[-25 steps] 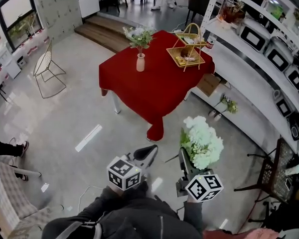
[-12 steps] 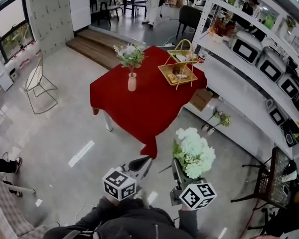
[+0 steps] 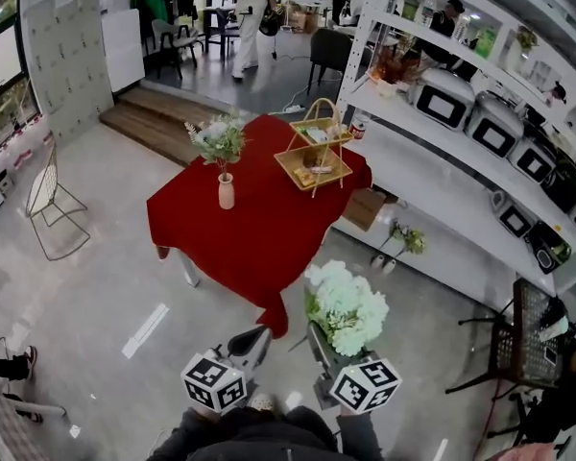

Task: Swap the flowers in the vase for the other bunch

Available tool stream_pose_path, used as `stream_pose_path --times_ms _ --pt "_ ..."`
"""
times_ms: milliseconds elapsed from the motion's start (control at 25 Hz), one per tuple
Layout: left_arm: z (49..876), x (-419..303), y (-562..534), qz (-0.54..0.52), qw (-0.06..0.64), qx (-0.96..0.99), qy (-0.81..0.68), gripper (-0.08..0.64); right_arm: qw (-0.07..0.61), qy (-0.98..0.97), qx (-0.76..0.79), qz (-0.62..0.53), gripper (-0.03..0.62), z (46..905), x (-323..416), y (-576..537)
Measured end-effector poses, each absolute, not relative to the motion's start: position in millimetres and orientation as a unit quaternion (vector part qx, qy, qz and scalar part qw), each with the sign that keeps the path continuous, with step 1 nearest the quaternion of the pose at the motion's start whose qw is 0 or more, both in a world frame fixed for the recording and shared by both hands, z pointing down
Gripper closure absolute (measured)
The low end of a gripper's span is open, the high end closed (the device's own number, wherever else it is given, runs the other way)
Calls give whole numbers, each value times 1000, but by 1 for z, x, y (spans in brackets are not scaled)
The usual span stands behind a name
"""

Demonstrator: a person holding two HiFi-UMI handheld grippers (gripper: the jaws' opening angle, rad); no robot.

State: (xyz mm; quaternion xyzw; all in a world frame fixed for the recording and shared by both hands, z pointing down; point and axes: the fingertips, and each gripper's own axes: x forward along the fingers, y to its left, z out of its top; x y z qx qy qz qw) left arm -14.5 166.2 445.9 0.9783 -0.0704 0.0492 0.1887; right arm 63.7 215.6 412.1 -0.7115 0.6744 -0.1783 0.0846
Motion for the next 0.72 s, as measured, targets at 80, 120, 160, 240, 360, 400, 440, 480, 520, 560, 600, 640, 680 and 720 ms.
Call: stream_pose_path --times_ms 80,120,160,240,360,400,440,480,520,560,600,640,680,720 --pt "444 -14 162 50 183 980 -66 552 83 677 -710 -175 522 411 63 210" --pt "444 -14 159 51 182 980 -67 552 83 679 -708 -175 522 410 61 207" --pt "444 -14 156 51 182 980 -68 552 84 681 -706 -176 522 410 60 205" --pt "444 -13 151 51 185 979 -72 552 82 683 -703 -180 522 410 58 202" --pt "442 -13 145 48 190 978 -74 552 76 686 -700 -184 522 409 57 198" --pt "441 -12 143 46 192 978 -74 552 75 689 -698 -182 522 408 57 196" --pt "441 -11 142 44 193 977 -74 552 76 691 -696 -180 522 406 58 194" --pt "441 -10 140 42 194 977 -73 552 79 692 -695 -179 522 406 59 191" --pt "441 -10 138 41 194 977 -73 552 85 692 -694 -180 522 406 61 189" --pt "441 -9 135 40 195 977 -74 552 89 691 -694 -181 522 406 62 186" --pt "441 -9 132 39 195 977 -75 552 92 692 -693 -183 522 406 62 182" --pt "441 -10 129 38 195 977 -77 552 91 692 -692 -184 522 407 62 179" --pt "440 -10 127 37 196 977 -78 554 86 694 -691 -184 522 407 62 175" --pt "440 -9 124 36 197 977 -78 552 80 695 -690 -184 522 407 63 171"
